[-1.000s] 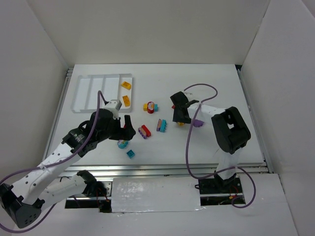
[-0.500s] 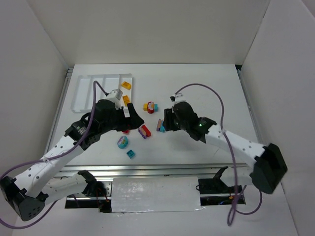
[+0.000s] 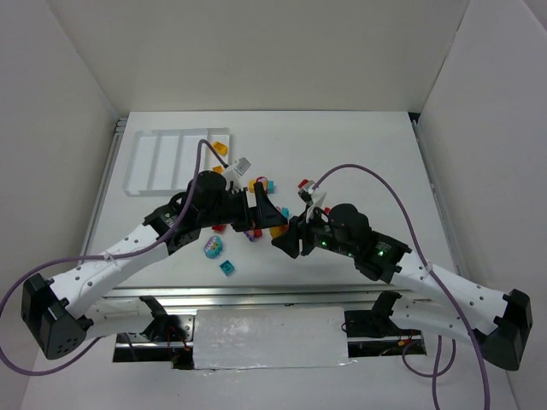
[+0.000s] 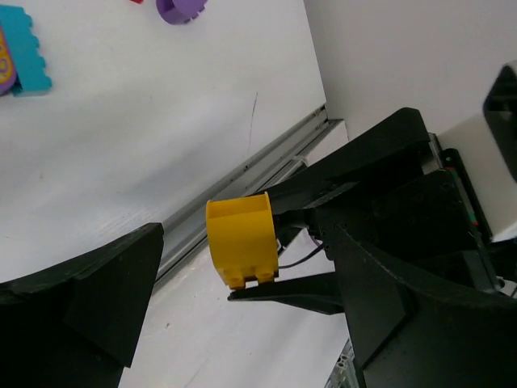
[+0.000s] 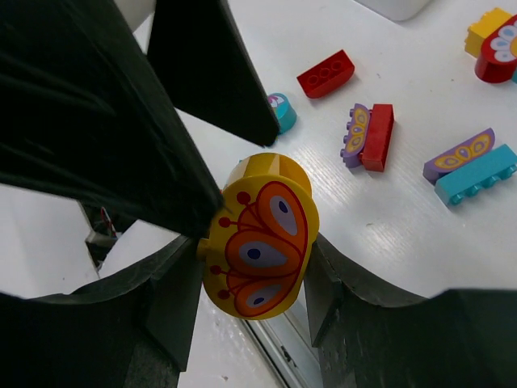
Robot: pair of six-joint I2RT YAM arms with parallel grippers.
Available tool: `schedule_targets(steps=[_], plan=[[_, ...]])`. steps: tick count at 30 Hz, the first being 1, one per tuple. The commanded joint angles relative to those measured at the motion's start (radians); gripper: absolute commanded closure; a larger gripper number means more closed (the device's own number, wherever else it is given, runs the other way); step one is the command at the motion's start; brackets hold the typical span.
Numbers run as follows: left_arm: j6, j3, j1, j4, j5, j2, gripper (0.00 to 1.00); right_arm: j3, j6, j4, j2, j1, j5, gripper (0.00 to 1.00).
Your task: Sort the legos into containers by color
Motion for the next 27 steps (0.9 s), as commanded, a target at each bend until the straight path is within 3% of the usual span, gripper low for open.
schedule_targets(steps=[1,4,7,8,10,11,13,14,15,18,19,23,27], plan=[[-0.021,-0.003,-0.018,0.074,0.043,0.025,0.03,0.025,-0.020,0.073,-0.032,0.013,-0.026,0.87],[-0.029,-0.016,-0.029,0.107,0.061,0.044,0.09,0.036,-0.023,0.070,-0.033,0.015,-0.022,0.87],[-0.023,-0.009,-0.044,0.105,0.071,0.075,0.24,0.041,-0.025,0.077,-0.036,0.015,0.008,0.87],[-0.024,-0.009,-0.052,0.113,0.078,0.087,0.39,0.041,-0.025,0.082,-0.038,0.015,0.014,0.87],[-0.027,-0.008,-0.055,0.139,0.101,0.095,0.59,0.044,-0.025,0.086,-0.029,0.015,0.032,0.87],[-0.027,-0.006,-0.055,0.148,0.106,0.103,0.82,0.047,-0.025,0.085,-0.012,0.015,0.038,0.85],[-0.014,0.009,-0.055,0.142,0.088,0.098,0.97,0.048,-0.017,0.090,0.007,0.015,0.072,0.70],[-0.005,0.018,-0.051,0.133,0.065,0.091,1.00,0.042,-0.013,0.096,0.014,0.015,0.086,0.23],[0.032,0.041,-0.044,0.115,0.030,0.086,1.00,0.021,0.009,0.103,0.016,0.015,0.106,0.01],[0.120,0.093,0.056,-0.046,-0.194,0.124,1.00,-0.027,0.050,0.126,0.039,-0.014,0.161,0.00],[0.138,0.140,0.151,-0.144,-0.257,0.147,1.00,-0.030,0.061,0.110,0.060,-0.027,0.160,0.00],[0.265,0.263,0.337,-0.206,-0.444,0.360,1.00,-0.071,0.101,0.097,0.056,-0.027,0.189,0.00],[0.344,0.540,0.426,-0.258,-0.564,0.618,1.00,-0.090,0.118,0.077,0.024,-0.033,0.198,0.00]])
